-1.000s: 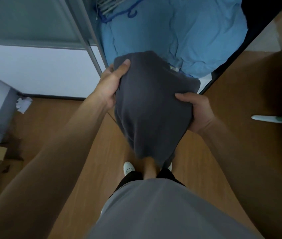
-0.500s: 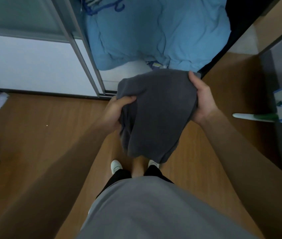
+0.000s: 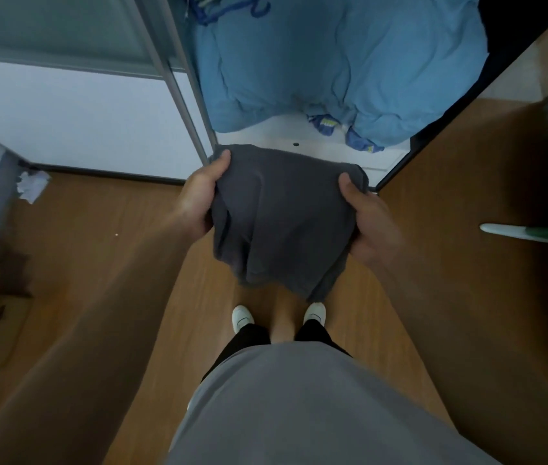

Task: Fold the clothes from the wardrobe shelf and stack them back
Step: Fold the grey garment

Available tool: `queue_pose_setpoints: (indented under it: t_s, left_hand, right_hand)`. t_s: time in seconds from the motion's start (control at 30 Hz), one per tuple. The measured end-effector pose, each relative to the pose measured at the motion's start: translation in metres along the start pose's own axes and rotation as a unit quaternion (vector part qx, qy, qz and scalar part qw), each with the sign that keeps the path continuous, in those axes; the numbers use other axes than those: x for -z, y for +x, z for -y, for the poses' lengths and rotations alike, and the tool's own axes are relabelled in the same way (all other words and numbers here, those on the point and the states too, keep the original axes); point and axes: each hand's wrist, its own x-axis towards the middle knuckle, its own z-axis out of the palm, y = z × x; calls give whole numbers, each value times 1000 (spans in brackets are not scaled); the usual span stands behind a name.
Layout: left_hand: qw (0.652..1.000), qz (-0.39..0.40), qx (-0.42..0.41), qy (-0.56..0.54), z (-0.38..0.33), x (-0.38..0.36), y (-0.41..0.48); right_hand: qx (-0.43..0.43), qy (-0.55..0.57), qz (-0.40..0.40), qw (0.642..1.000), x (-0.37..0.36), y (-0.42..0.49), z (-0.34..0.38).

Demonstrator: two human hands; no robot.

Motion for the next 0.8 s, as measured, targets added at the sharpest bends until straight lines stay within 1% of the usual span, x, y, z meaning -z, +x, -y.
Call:
queue_pose_setpoints:
  t_s: [0.03,0.1,0.17,0.23,0.3,0.37,0.43,0.5,0.57,0.63,0.67,0.73,0.8]
  left_hand:
    - [999,16,23,-18,2,8,1]
    - [995,89,50,-14,13,20,-1]
    - [986,136,72,68,25,23,-6]
    - [977,152,69,134,34,21,-6]
    - [980,125,26,150,37,16,-1]
    - [988,73,-22,137,35,12,4]
    - [991,38,-59,115,32,9,9]
    - [989,11,-79,122,30,6,12]
    - [980,-8,-106,169,26,6,13]
    - [964,-12,-137,229,21,12,15]
    - [955,-11,-144,259,17,15,16]
    - [938,7,-146,314,10,24,17]
    - [924,45,-138,353,3,34,15]
  right_hand:
    - [-5,7,-14,1000,-4,1,4]
    - [-12,16,-40,999,-8,2,10]
    - [-12,5,-57,998,-10,2,12]
    - [-13,-21,-53,998,-11,2,13]
    - [-16,-60,-47,997,-8,3,14]
    - [-12,-112,-41,993,-1,6,15]
    - [10,-181,-40,983,5,8,12]
    - [44,-235,-73,968,7,9,5]
    - [76,-244,-121,959,3,12,-1]
    - [102,-219,-150,959,-2,15,-2]
    - [117,-201,-150,961,-4,16,-2]
    - [146,-185,-129,963,-4,15,1]
    - [168,-192,-97,962,-2,14,1]
